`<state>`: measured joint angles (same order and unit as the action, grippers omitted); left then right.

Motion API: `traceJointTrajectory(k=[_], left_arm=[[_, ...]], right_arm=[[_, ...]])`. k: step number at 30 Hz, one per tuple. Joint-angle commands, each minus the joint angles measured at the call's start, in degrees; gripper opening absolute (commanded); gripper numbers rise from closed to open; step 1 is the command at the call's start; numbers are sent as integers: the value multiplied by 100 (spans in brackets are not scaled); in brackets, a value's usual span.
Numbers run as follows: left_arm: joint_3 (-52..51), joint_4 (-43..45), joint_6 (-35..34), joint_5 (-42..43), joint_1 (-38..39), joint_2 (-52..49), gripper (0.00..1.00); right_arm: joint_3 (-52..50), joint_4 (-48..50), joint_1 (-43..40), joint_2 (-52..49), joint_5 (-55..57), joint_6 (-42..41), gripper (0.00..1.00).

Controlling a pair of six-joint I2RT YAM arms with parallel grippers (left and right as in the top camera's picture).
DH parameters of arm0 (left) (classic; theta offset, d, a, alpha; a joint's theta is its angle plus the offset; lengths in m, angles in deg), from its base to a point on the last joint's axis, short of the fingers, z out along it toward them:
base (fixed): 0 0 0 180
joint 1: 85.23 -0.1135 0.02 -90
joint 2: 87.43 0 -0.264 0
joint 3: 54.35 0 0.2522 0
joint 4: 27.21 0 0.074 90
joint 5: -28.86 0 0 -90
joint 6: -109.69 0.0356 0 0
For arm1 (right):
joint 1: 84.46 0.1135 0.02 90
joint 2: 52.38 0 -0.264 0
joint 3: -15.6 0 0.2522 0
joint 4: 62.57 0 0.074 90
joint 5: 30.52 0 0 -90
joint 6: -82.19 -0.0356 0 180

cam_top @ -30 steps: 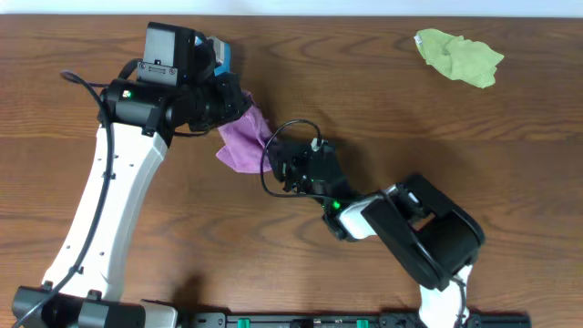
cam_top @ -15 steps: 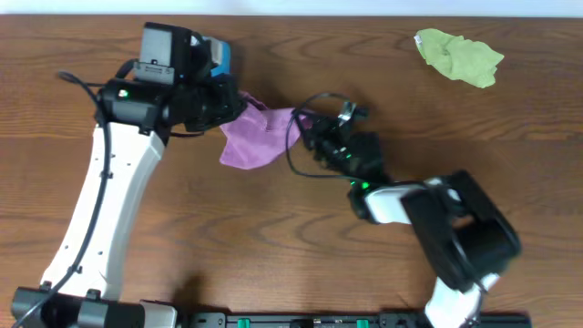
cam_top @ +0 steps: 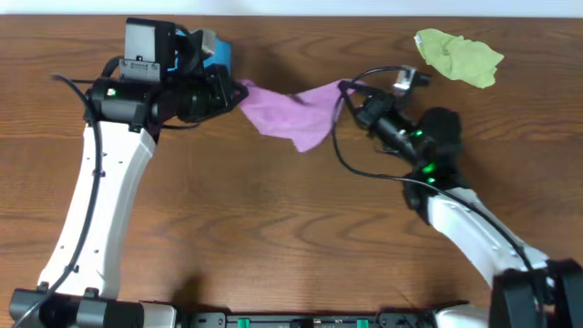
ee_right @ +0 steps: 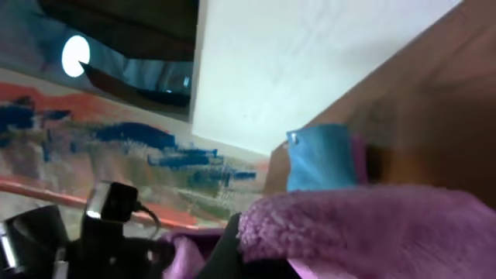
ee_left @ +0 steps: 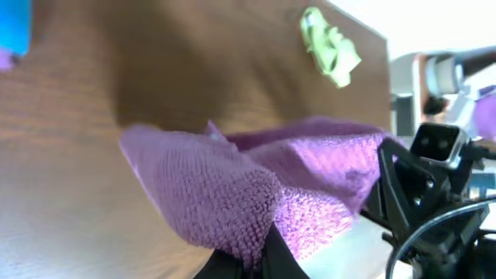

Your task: Fold the cloth

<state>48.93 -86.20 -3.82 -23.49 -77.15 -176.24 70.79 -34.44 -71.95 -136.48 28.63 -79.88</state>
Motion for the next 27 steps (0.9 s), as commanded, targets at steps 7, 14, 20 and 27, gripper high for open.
traceJointTrajectory(k=[7, 14, 20, 27], left_arm=[[-22, 1224, -542, 76, 133, -553, 6], [-20, 2177, -837, 138, 116, -1034, 6], [-20, 2312, -822, 107, 109, -1071, 6], [-22, 1314, -162, -227, 122, -1126, 6]], right_arm=[[1366, -1967, -529, 37, -107, 1753, 1], [2142, -2522, -855, -387, -166, 2328, 1], [2319, -2579, -857, -820, -479, 2531, 1], [2319, -3001, -831, -817, -699, 2846, 1]])
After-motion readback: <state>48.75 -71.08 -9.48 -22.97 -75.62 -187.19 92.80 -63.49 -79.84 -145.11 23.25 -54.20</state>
